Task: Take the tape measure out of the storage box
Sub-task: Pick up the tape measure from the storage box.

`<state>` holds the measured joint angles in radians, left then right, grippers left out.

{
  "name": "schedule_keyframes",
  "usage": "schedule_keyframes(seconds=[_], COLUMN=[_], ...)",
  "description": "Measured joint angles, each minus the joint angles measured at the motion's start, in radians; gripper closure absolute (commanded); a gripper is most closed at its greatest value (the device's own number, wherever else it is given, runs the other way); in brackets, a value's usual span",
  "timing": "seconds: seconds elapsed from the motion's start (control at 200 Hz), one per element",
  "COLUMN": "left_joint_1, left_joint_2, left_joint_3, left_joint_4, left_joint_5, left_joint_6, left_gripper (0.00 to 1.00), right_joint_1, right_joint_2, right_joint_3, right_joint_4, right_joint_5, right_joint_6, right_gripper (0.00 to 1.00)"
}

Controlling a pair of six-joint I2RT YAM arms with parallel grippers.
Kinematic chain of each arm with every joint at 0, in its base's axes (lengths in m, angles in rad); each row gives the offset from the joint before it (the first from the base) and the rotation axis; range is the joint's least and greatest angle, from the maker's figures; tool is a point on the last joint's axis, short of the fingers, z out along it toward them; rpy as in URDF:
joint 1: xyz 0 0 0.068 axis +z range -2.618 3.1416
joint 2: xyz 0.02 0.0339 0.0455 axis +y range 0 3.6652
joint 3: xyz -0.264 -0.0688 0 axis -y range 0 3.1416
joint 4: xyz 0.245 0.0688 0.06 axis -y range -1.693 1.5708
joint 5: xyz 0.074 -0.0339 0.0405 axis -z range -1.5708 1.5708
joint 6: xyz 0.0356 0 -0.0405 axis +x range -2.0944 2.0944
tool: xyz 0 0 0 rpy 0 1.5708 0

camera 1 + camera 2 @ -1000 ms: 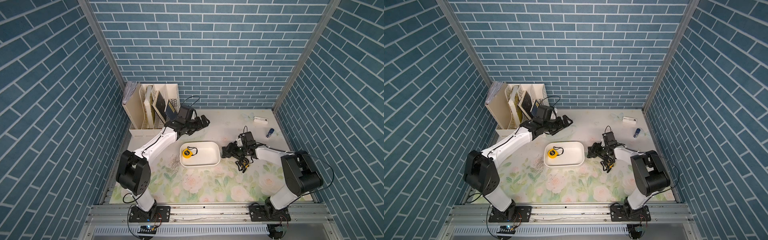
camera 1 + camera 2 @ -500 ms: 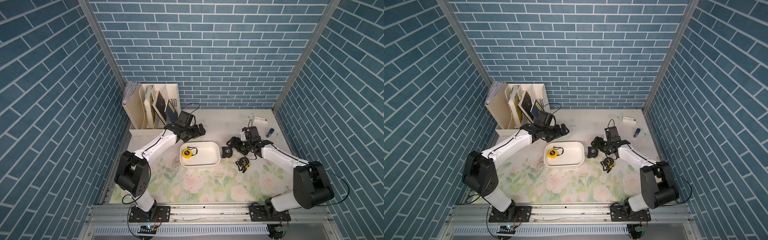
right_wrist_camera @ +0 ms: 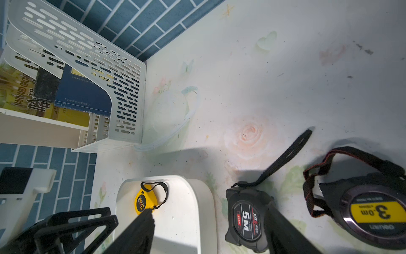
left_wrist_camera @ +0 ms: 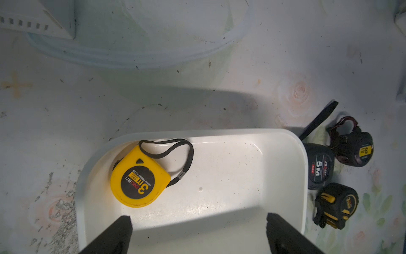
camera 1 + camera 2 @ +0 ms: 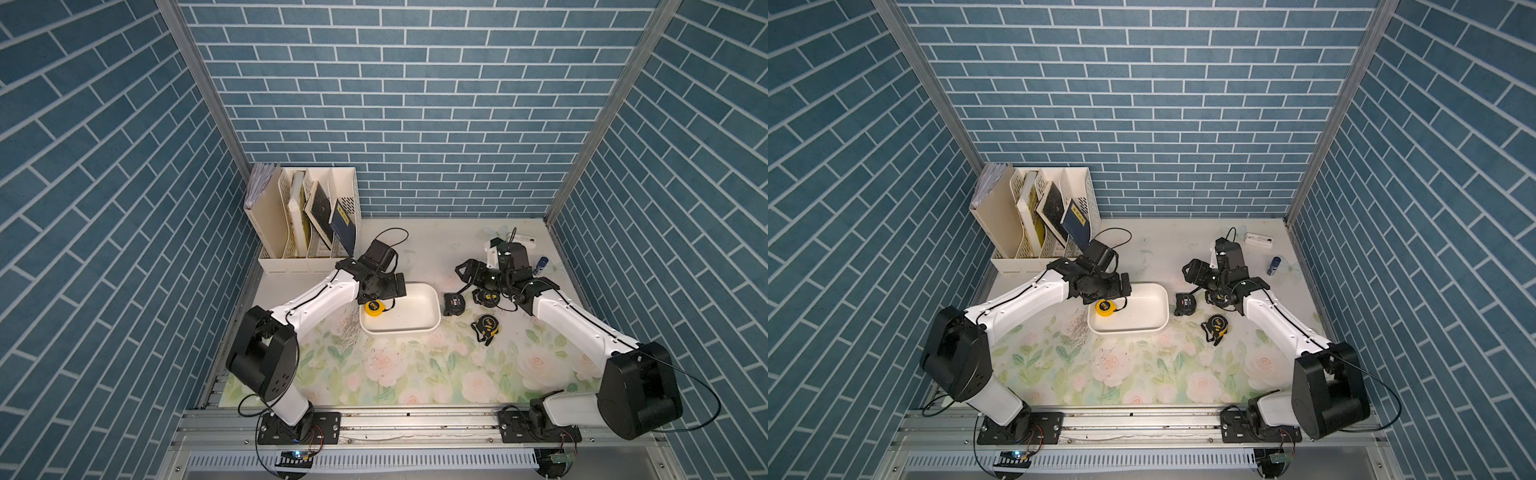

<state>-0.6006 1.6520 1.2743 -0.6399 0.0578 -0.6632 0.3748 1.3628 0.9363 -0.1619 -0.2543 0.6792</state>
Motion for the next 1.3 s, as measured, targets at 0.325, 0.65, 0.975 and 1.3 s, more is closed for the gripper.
schedule_keyframes(seconds=[0.325,0.65,0.975,1.3], left_joint_1=[-0.067,-0.073,-0.074,-0.074], left_joint_2=[0.124,0.192,0.249,0.249], left_joint_3=[0.055,0.104,0.107,0.086], left_joint_4=[-0.096,-0.118,-0.119,-0.113], left_joint_5=[-0.166,-0.305,-0.326,-0.322], left_joint_6=[0.116,0.216,0.279,0.307], left_gripper=[0.00,0.00,0.00,0.00], right_joint_1=[-0.002,-0.013,-0.026,-0.028], right_joint_2=[-0.015,-0.025,-0.057,-0.060], right_joint_3=[0.000,0.000,-0.001,-0.012], right_joint_4=[0.021,0.043,0.044,0.050], right_joint_5=[0.006,0.005,0.008,0.012], right_joint_6=[-0.006,-0.006,-0.006,-0.006], right_gripper=[0.19,0.19,0.19,0.19])
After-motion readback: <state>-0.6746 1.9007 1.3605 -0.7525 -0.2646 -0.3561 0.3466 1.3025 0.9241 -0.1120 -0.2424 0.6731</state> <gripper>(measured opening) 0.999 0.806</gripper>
